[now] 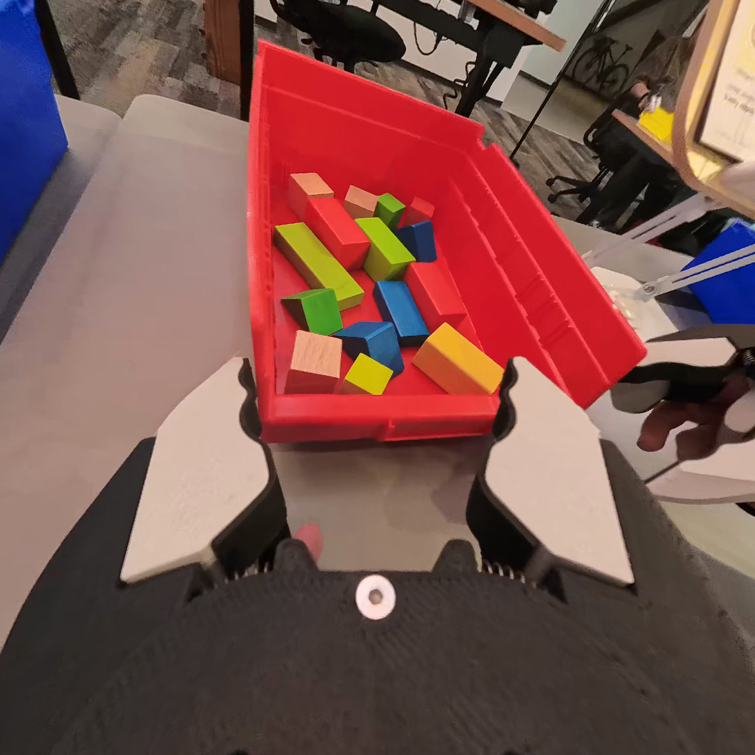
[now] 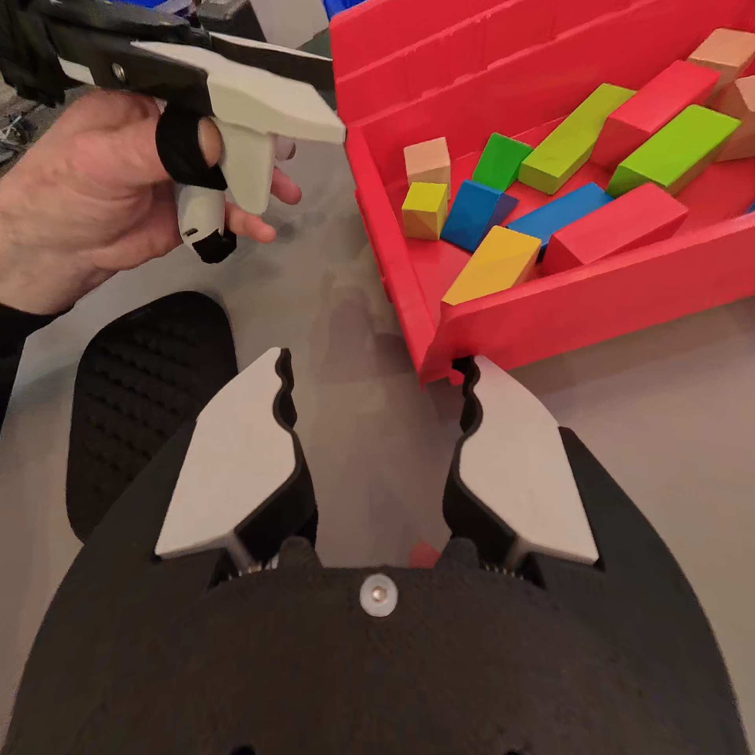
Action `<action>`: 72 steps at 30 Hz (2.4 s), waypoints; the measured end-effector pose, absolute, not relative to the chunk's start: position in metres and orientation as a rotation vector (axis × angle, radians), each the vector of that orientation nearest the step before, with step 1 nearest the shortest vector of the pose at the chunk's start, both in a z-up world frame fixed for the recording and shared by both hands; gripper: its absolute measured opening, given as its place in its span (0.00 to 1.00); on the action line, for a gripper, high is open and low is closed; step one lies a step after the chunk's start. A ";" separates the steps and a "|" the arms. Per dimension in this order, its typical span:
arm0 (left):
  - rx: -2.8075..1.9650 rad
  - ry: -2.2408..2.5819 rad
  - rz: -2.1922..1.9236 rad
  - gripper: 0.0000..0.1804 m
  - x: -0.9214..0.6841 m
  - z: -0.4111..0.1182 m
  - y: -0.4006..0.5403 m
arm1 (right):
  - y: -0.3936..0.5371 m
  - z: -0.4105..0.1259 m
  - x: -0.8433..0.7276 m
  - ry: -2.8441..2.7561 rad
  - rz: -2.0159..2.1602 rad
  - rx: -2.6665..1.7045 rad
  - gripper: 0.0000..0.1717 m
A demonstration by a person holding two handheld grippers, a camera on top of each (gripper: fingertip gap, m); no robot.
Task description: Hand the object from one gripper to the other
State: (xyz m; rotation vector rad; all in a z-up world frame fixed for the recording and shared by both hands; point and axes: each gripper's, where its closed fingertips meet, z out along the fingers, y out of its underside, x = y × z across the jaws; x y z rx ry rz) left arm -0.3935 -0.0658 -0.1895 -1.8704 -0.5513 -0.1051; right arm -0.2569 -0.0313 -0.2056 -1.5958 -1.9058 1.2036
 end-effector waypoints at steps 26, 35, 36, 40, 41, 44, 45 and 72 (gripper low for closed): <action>-2.303 0.444 -0.067 0.45 -0.199 -0.249 -0.077 | 0.012 -0.181 -0.160 -1.825 1.266 -1.405 0.38; -2.302 0.404 -0.031 0.46 -0.183 -0.248 -0.090 | -0.002 -0.197 -0.163 -1.918 1.207 -1.353 0.38; -2.298 0.395 -0.036 0.46 -0.183 -0.247 -0.091 | -0.001 -0.200 -0.163 -1.922 1.193 -1.352 0.38; -2.271 0.321 -0.035 0.46 -0.189 -0.242 -0.089 | -0.001 -0.208 -0.164 -1.922 1.190 -1.367 0.38; -2.268 0.305 -0.035 0.46 -0.191 -0.242 -0.088 | 0.000 -0.211 -0.163 -1.929 1.175 -1.372 0.38; -2.273 0.246 -0.021 0.45 -0.198 -0.242 -0.087 | 0.007 -0.221 -0.162 -1.936 1.131 -1.390 0.38; -2.277 0.233 -0.024 0.44 -0.199 -0.243 -0.086 | 0.008 -0.223 -0.161 -1.935 1.127 -1.404 0.38; -2.472 0.264 -0.076 0.36 -0.194 -0.271 -0.084 | 0.002 -0.246 -0.160 -2.005 1.049 -1.417 0.38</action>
